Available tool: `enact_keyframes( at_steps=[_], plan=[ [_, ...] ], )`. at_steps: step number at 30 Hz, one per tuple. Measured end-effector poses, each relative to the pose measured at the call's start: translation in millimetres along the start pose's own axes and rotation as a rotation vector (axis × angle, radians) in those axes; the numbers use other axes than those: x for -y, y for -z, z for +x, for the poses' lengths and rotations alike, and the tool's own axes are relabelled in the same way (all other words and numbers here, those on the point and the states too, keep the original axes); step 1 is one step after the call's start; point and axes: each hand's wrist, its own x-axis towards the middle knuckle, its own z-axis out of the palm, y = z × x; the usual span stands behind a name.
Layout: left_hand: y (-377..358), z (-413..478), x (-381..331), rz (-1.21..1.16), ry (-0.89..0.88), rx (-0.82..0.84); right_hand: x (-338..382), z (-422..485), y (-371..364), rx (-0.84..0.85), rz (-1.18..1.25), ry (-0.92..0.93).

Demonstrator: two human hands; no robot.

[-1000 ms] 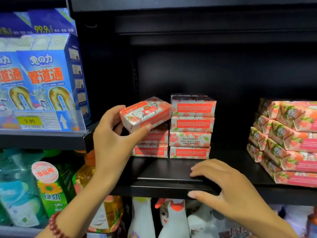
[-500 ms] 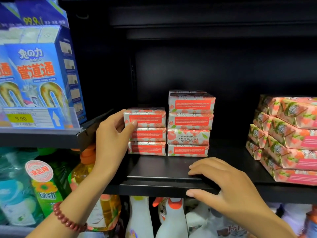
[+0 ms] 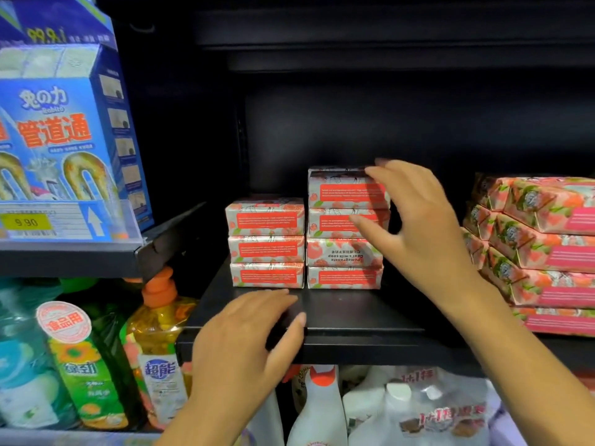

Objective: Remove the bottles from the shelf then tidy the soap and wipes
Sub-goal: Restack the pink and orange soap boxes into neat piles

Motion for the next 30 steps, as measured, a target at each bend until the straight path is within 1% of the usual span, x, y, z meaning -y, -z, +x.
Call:
enact_keyframes(
  at_steps=[2, 4, 6, 8, 11, 13, 14, 16, 17, 18, 20, 21, 23, 24, 27, 29, 30],
  plan=[
    [0.1, 1.2, -0.1, 0.016, -0.014, 0.05, -0.4, 11.1, -7.0, 0.124, -0.082, -0.029],
    [0.8, 0.8, 0.6, 0.002, -0.006, 0.078, -1.2, 14.8, -11.4, 0.176, -0.09, -0.053],
    [1.0, 0.6, 1.8, 0.015, 0.006, 0.104, -1.3, 15.0, -12.8, 0.118, -0.063, -0.034],
    [1.5, 1.8, 1.8, 0.019, 0.017, 0.111, -0.2, 13.2, -13.0, 0.02, -0.061, 0.021],
    [7.7, 2.3, -2.1, 0.002, 0.074, 0.132, -1.0, 4.4, -8.7, -0.125, -0.107, 0.179],
    [12.6, 5.6, -5.0, -0.169, 0.199, 0.097, -0.7, -8.0, -3.3, -0.212, -0.099, 0.293],
    [15.2, 11.2, -8.9, -0.342, 0.302, 0.083, 1.1, -16.0, -1.4, -0.25, -0.071, 0.34],
    [21.2, 27.5, -17.3, -0.778, 0.505, 0.056, 9.0, -31.7, -1.4, -0.319, -0.02, 0.429],
    [25.3, 35.7, -20.7, -0.93, 0.578, 0.07, 13.4, -37.6, -3.1, -0.349, -0.009, 0.473],
    [28.5, 41.9, -22.4, -1.018, 0.607, 0.107, 17.0, -42.5, -6.5, -0.376, -0.008, 0.518],
    [32.0, 47.6, -22.0, -1.029, 0.537, 0.226, 21.9, -48.8, -13.7, -0.4, -0.033, 0.578],
    [33.7, 47.0, -21.6, -1.021, 0.506, 0.261, 22.1, -51.1, -15.9, -0.386, -0.047, 0.586],
    [33.9, 43.0, -17.5, -1.042, 0.5, 0.26, 20.9, -56.3, -16.0, -0.289, -0.019, 0.539],
    [32.8, 40.9, -16.1, -1.053, 0.491, 0.232, 20.8, -58.8, -13.8, -0.219, 0.031, 0.48],
    [29.1, 33.6, -17.7, -1.013, 0.37, 0.122, 21.0, -62.7, -2.4, -0.081, 0.21, 0.214],
    [25.5, 29.5, -18.3, -0.978, 0.293, 0.091, 21.9, -61.2, 3.5, 0.011, 0.355, 0.027],
    [23.6, 28.3, -17.8, -0.985, 0.267, 0.089, 21.9, -60.1, 5.4, 0.072, 0.467, -0.042]
  ],
)
